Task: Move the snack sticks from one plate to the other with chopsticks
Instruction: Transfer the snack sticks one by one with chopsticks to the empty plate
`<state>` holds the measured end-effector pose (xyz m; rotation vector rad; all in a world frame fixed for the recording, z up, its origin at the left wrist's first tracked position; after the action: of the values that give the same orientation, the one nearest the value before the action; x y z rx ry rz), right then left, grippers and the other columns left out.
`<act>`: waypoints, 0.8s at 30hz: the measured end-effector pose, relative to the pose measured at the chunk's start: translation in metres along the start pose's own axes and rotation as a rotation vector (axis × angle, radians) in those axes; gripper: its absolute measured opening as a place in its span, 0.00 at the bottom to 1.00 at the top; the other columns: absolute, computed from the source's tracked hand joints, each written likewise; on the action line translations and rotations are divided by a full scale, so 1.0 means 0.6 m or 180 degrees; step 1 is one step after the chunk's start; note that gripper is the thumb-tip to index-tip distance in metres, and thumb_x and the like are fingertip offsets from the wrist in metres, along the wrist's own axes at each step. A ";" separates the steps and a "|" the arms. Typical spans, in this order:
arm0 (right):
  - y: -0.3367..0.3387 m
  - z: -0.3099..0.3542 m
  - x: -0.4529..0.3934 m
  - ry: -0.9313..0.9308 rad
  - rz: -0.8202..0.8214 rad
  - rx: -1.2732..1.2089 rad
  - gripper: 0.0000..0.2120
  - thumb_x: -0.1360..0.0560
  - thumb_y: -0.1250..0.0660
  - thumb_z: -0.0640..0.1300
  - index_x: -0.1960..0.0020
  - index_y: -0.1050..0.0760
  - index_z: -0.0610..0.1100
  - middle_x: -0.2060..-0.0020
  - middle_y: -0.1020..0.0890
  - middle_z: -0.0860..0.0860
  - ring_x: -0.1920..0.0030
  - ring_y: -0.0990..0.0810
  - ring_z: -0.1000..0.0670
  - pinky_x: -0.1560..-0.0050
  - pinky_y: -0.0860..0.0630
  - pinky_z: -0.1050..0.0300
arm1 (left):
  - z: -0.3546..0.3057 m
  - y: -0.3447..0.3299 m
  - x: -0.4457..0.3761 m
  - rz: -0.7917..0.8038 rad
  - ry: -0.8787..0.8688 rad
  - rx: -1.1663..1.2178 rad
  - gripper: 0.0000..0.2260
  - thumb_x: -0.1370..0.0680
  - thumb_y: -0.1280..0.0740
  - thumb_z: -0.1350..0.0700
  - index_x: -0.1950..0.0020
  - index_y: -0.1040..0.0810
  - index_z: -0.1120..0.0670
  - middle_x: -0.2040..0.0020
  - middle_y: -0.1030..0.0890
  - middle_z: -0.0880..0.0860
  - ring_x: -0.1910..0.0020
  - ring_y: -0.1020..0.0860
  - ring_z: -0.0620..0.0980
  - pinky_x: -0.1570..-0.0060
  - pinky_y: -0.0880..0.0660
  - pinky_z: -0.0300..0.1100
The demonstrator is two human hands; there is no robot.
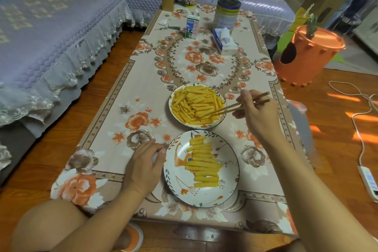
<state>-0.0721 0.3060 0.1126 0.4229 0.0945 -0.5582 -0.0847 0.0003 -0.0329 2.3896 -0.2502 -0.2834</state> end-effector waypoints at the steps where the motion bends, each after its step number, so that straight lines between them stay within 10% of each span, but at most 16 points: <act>1: -0.001 0.001 0.000 -0.0007 0.0017 -0.0003 0.16 0.15 0.38 0.47 0.50 0.19 0.36 0.60 0.16 0.38 0.66 0.15 0.43 0.66 0.18 0.59 | -0.002 0.001 0.000 -0.0010 0.0003 0.0001 0.24 0.21 0.47 0.40 0.43 0.17 0.51 0.40 0.17 0.50 0.31 0.26 0.51 0.37 0.28 0.48; 24: 0.013 0.032 0.044 -0.0459 -0.0494 -0.0490 0.22 0.14 0.41 0.49 0.54 0.21 0.33 0.67 0.17 0.38 0.71 0.15 0.43 0.67 0.16 0.49 | -0.004 0.004 0.001 0.0012 0.0041 -0.0060 0.25 0.21 0.48 0.38 0.43 0.17 0.51 0.39 0.18 0.50 0.32 0.26 0.52 0.38 0.29 0.48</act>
<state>-0.0463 0.2908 0.1278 0.2256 0.0316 -0.7274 -0.0840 -0.0002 -0.0298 2.3715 -0.2452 -0.2673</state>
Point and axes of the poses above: each hand's wrist, its own x-axis away from the middle knuckle, its own y-axis out of the back of the hand, z = x × y, the point moved 5 cm from there along -x, towards the middle knuckle
